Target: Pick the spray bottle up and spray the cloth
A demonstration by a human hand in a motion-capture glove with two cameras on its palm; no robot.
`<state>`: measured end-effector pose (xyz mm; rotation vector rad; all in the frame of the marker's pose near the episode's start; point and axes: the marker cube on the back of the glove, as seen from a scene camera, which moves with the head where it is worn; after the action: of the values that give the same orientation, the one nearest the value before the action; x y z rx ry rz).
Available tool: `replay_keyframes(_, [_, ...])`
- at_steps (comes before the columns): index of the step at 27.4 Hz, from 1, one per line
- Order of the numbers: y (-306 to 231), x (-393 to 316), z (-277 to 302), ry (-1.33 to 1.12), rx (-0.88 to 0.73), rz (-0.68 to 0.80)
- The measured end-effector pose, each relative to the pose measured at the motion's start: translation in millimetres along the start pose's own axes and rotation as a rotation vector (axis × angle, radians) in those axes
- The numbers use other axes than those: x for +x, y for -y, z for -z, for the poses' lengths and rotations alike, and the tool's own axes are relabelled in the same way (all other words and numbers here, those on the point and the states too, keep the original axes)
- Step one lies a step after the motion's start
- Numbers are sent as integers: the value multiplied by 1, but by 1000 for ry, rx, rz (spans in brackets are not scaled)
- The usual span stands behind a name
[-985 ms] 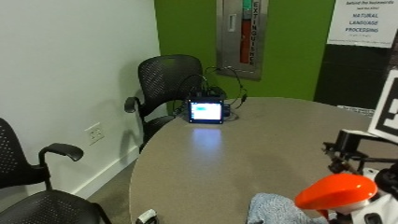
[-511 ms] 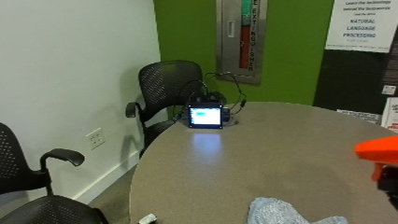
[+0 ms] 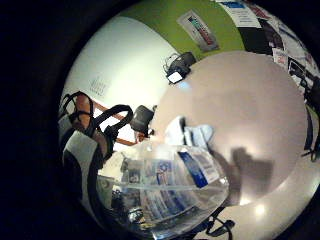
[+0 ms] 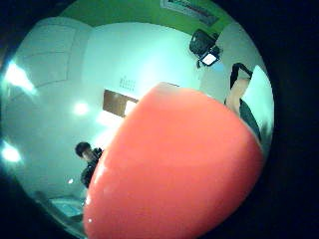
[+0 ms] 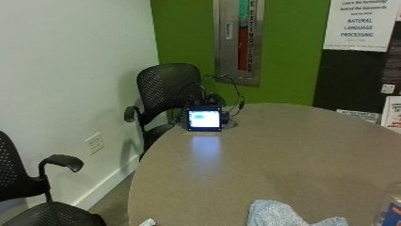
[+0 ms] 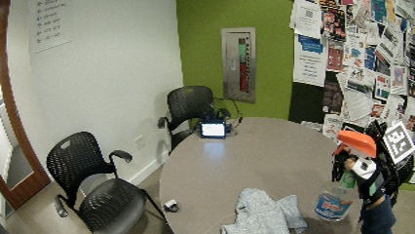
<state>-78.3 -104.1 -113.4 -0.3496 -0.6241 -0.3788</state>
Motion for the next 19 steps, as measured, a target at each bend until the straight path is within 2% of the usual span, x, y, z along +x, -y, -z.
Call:
replay_keyframes(7, [27,-5,-26,66,29,32])
replay_keyframes(19, [100,-45,-123,134,1,27])
